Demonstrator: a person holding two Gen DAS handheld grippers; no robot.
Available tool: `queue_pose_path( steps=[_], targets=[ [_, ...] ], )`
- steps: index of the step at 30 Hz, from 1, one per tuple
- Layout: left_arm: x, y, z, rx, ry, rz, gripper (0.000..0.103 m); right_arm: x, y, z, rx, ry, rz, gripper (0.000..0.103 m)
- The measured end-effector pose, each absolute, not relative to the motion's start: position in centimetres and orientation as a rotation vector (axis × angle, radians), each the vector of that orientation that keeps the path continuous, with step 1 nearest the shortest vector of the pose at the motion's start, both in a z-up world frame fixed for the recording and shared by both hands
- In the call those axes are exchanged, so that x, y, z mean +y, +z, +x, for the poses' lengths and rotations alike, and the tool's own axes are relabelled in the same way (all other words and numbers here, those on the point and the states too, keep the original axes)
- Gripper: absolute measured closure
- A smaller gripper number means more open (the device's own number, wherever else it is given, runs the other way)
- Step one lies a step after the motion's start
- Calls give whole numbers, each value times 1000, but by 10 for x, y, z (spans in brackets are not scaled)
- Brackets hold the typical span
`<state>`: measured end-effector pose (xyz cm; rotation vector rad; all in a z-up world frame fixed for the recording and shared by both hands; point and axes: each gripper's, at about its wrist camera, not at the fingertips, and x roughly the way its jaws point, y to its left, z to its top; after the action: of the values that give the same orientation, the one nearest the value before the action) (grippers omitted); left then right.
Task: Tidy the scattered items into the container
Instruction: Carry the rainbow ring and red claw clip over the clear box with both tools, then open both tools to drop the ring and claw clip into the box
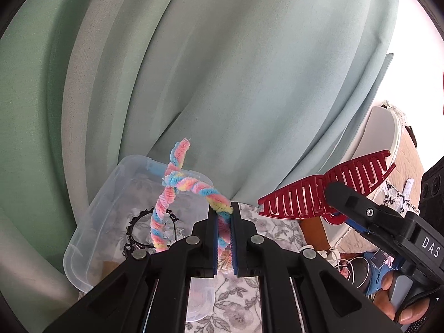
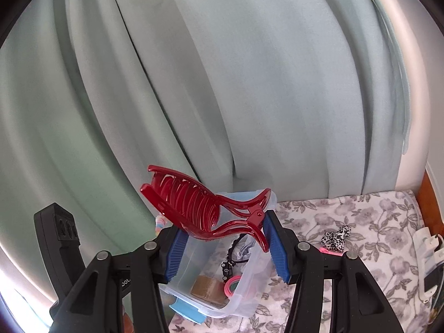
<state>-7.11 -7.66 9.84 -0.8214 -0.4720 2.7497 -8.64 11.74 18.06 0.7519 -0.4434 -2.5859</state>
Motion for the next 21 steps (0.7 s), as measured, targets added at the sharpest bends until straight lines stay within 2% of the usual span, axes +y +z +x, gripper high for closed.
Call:
queue_pose_path(
  steps=[10,21],
  targets=[
    [-101,89,-78,-525,2791,-868,96,77,170,-96,-361,-2503,812,46],
    [-129,49,-89,-607,2789,-1067,96,33,109,-119,-248,-2391,1061,46]
  ],
)
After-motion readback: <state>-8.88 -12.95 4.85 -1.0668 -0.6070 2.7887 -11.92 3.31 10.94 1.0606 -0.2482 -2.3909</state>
